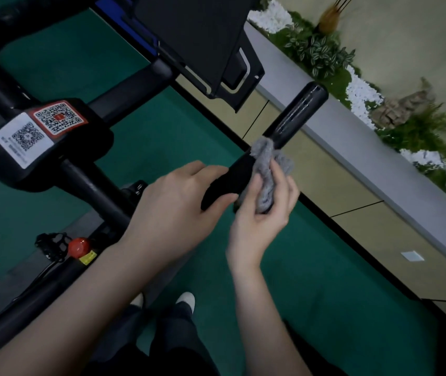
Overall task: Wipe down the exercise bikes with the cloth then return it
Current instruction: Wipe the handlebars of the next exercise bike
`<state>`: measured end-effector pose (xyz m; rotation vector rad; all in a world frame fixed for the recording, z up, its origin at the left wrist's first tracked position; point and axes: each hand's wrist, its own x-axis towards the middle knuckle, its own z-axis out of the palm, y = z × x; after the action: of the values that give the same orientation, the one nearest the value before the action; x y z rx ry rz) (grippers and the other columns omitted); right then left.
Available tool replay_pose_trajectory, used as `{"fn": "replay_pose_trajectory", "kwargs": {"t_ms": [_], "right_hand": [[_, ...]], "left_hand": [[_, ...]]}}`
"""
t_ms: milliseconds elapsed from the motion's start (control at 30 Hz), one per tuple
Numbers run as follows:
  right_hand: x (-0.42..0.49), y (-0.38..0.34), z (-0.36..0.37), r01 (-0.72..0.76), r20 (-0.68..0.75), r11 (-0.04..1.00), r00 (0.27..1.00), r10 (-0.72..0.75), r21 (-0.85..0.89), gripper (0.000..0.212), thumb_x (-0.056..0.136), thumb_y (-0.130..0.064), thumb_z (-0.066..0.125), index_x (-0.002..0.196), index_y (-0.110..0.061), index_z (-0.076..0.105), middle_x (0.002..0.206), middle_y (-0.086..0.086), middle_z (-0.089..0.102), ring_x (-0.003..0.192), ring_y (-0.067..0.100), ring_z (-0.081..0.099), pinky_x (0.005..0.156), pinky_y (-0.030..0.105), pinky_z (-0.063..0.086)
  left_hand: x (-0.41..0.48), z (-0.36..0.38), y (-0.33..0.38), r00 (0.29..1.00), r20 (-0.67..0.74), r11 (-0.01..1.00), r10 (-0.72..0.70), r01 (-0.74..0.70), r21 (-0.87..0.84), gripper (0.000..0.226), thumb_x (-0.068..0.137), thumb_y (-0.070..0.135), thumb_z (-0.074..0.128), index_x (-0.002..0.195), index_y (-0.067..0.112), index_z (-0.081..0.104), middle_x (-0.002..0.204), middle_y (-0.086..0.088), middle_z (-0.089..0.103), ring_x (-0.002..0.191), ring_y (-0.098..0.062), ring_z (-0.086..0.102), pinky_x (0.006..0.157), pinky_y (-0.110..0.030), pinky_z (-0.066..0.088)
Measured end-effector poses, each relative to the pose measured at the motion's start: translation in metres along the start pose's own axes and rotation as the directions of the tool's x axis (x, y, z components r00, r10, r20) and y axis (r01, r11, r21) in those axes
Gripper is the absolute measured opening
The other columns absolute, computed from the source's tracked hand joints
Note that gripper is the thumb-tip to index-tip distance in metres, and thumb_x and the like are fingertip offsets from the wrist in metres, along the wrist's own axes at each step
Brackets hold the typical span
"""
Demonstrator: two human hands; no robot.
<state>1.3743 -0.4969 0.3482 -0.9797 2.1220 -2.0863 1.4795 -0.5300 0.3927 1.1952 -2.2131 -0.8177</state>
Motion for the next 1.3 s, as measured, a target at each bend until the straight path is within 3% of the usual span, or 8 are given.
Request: {"fn": "replay_pose_trajectory", "kwargs": {"t_ms": [167,233,533,633,867,1100,1200,1300], "right_hand": [[-0.016,-0.01,0.001,-0.21,-0.016,0.961,0.976,0.216,0.182,0.035,0.095,-0.004,0.053,0.117,-0.031,0.054,0.126,-0.002,0.057,0.123,0.006,0.053,0.1,0.021,0.045],[-0.001,-0.007,0.004,-0.337,-0.024,0.895,0.933,0.359,0.293,0.033,0.096,-0.003,0.053,0.116,-0.029,0.056,0.129,0.005,0.06,0.121,0.013,0.056,0.103,0.032,0.046],[-0.003,0.002,0.001,-0.563,0.149,0.672,0.808,0.57,0.481,0.032,0.097,-0.005,0.051,0.127,-0.015,0.058,0.12,0.007,0.067,0.11,0.015,0.065,0.089,0.023,0.051],[0.015,0.006,0.003,-0.59,0.189,0.592,0.778,0.6,0.549,0.033,0.097,-0.003,0.05,0.13,-0.01,0.055,0.123,0.012,0.065,0.111,0.018,0.064,0.094,0.028,0.05],[0.003,0.007,-0.003,-0.559,0.222,0.675,0.823,0.523,0.481,0.03,0.095,-0.005,0.052,0.122,-0.016,0.059,0.113,0.002,0.07,0.106,0.015,0.065,0.087,0.023,0.051],[0.02,0.015,-0.003,-0.714,0.408,0.412,0.677,0.613,0.567,0.025,0.097,-0.002,0.047,0.117,-0.003,0.061,0.108,0.01,0.068,0.102,0.019,0.063,0.095,0.031,0.051],[0.014,0.014,-0.008,-0.807,0.553,0.254,0.56,0.617,0.533,0.028,0.096,0.0,0.042,0.109,-0.009,0.065,0.104,0.011,0.07,0.096,0.02,0.067,0.084,0.029,0.056],[0.032,0.016,-0.005,-0.858,0.664,0.074,0.445,0.601,0.508,0.039,0.093,0.001,0.033,0.122,-0.007,0.058,0.102,0.014,0.071,0.089,0.022,0.07,0.074,0.029,0.058]], "left_hand": [[0.0,0.002,-0.001,1.0,-0.014,1.0,-0.004,0.004,-0.012,0.043,0.085,0.048,0.055,0.122,0.026,0.06,0.105,0.006,0.065,0.094,-0.022,0.065,0.075,-0.042,0.054],[0.0,0.002,-0.001,1.0,-0.013,1.0,0.003,-0.003,-0.006,0.043,0.087,0.047,0.056,0.123,0.025,0.06,0.107,0.005,0.065,0.096,-0.023,0.064,0.075,-0.042,0.054],[0.0,0.003,0.001,1.0,-0.029,1.0,0.002,-0.002,-0.003,0.045,0.087,0.05,0.052,0.122,0.024,0.061,0.106,0.006,0.065,0.094,-0.022,0.064,0.075,-0.043,0.054],[-0.001,0.004,0.001,1.0,-0.027,1.0,-0.002,0.002,-0.008,0.042,0.087,0.049,0.053,0.121,0.025,0.062,0.104,0.007,0.064,0.09,-0.022,0.065,0.074,-0.043,0.054],[-0.002,0.004,0.003,1.0,-0.027,1.0,-0.006,0.006,0.009,0.041,0.087,0.043,0.058,0.123,0.023,0.062,0.104,0.006,0.065,0.091,-0.02,0.065,0.073,-0.042,0.054],[-0.002,0.003,0.004,1.0,-0.025,1.0,-0.002,0.002,0.017,0.042,0.086,0.044,0.057,0.121,0.022,0.062,0.104,0.008,0.064,0.089,-0.017,0.064,0.072,-0.042,0.054],[0.0,0.002,0.004,1.0,-0.015,1.0,-0.014,0.014,0.0,0.042,0.085,0.045,0.057,0.121,0.023,0.063,0.104,0.008,0.064,0.089,-0.017,0.064,0.074,-0.041,0.053],[0.001,0.001,0.005,1.0,-0.011,1.0,-0.019,0.019,-0.01,0.043,0.084,0.046,0.057,0.122,0.025,0.062,0.103,0.007,0.065,0.091,-0.017,0.064,0.075,-0.041,0.053]]}}
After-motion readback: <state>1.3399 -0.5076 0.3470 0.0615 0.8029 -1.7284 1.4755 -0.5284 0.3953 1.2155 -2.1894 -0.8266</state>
